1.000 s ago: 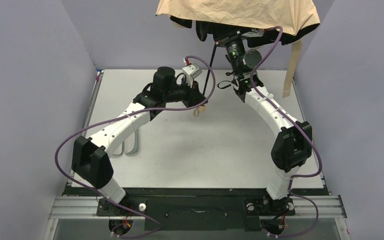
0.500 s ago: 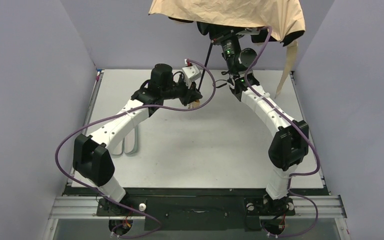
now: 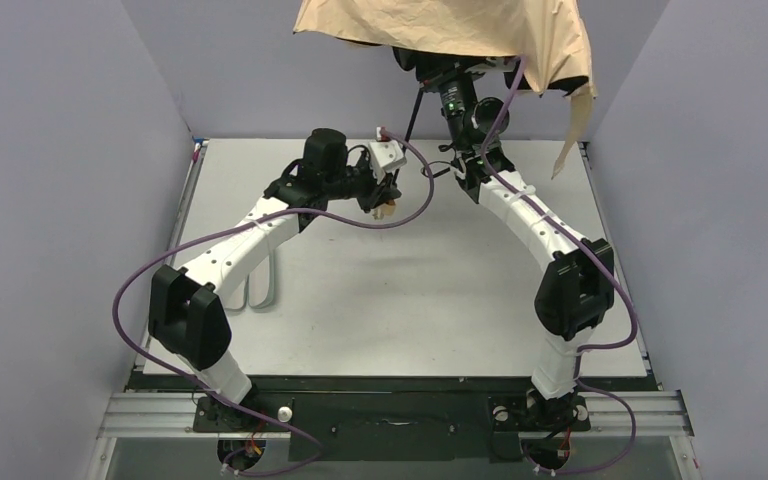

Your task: Open the umbrella

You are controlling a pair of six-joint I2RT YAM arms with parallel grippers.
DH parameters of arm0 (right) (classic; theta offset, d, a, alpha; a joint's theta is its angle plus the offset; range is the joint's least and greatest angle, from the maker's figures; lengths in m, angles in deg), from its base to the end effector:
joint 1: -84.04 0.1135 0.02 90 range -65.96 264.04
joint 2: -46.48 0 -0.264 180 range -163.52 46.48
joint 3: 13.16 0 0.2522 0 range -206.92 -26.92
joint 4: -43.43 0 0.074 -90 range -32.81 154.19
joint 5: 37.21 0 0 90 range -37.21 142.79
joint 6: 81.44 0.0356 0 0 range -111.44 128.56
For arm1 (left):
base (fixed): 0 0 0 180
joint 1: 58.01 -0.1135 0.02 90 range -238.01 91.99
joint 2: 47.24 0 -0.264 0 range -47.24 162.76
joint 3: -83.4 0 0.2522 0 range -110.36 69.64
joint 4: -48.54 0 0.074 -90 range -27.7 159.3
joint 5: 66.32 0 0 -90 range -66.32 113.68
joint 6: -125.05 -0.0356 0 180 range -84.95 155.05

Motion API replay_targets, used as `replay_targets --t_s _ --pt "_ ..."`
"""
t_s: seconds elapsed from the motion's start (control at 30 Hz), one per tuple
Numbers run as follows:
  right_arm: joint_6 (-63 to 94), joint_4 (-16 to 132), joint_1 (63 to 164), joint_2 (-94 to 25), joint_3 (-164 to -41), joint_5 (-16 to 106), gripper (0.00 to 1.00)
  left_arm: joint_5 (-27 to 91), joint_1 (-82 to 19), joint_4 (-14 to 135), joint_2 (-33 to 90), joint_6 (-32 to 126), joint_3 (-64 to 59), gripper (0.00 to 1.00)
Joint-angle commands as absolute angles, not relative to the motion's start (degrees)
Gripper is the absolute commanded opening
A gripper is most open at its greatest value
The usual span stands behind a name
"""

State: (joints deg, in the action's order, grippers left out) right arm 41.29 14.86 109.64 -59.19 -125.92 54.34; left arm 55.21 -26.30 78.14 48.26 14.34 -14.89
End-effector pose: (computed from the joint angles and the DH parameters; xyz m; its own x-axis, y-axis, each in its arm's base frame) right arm 0.3888 0.1852 0.4627 0.2195 0.7045 -0.6750 -0.6309 0.6302 0.4526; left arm 0.3223 -0.2210 0.3415 -0.0601 0.3914 -0.9182 0.9262 0.3650 0.0950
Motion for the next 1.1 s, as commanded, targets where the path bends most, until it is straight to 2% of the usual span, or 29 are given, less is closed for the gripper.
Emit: replay_targets --t_s 0.0,0.53,0.6,0.63,0.8,0.87,0.93,0.97,1.07 --pt "37.5 -8.5 104.6 -54.5 -133.3 68.7 0.14 64.0 -22.1 114.3 52.6 -2.3 -7.5 0.0" --pt "37.2 -7.7 102.7 -53.2 -131.2 67.8 0.14 63.1 -22.1 118.2 51.9 -6.5 -4.0 0.0" --pt "37.5 -7.0 102.4 -53.2 -131.0 67.5 0.09 63.1 -22.1 118.2 51.1 -6.8 -3.1 0.0" --pt "38.0 -6.7 102.2 -53.3 -130.9 67.2 0.01 63.0 -22.1 118.0 50.8 -6.6 -2.9 0.0" --pt "44.2 -1.6 102.1 -53.0 -129.0 61.4 0.0 62.4 -22.3 111.5 47.4 -1.5 -3.0 0.01" --pt "48.3 2.5 102.2 -52.8 -128.0 58.9 0.0 62.2 -22.6 107.7 45.9 2.8 -4.7 0.08" --pt "51.8 5.9 102.5 -52.7 -127.2 56.8 0.0 62.8 -23.5 103.5 44.4 9.8 -6.8 0.21" --pt "54.4 7.3 102.5 -52.8 -127.0 55.7 0.0 63.1 -23.7 100.6 43.9 11.5 -8.2 0.33" --pt "60.6 12.3 102.8 -53.0 -126.4 53.6 0.0 62.4 -24.3 92.7 40.3 21.0 -9.4 0.5"
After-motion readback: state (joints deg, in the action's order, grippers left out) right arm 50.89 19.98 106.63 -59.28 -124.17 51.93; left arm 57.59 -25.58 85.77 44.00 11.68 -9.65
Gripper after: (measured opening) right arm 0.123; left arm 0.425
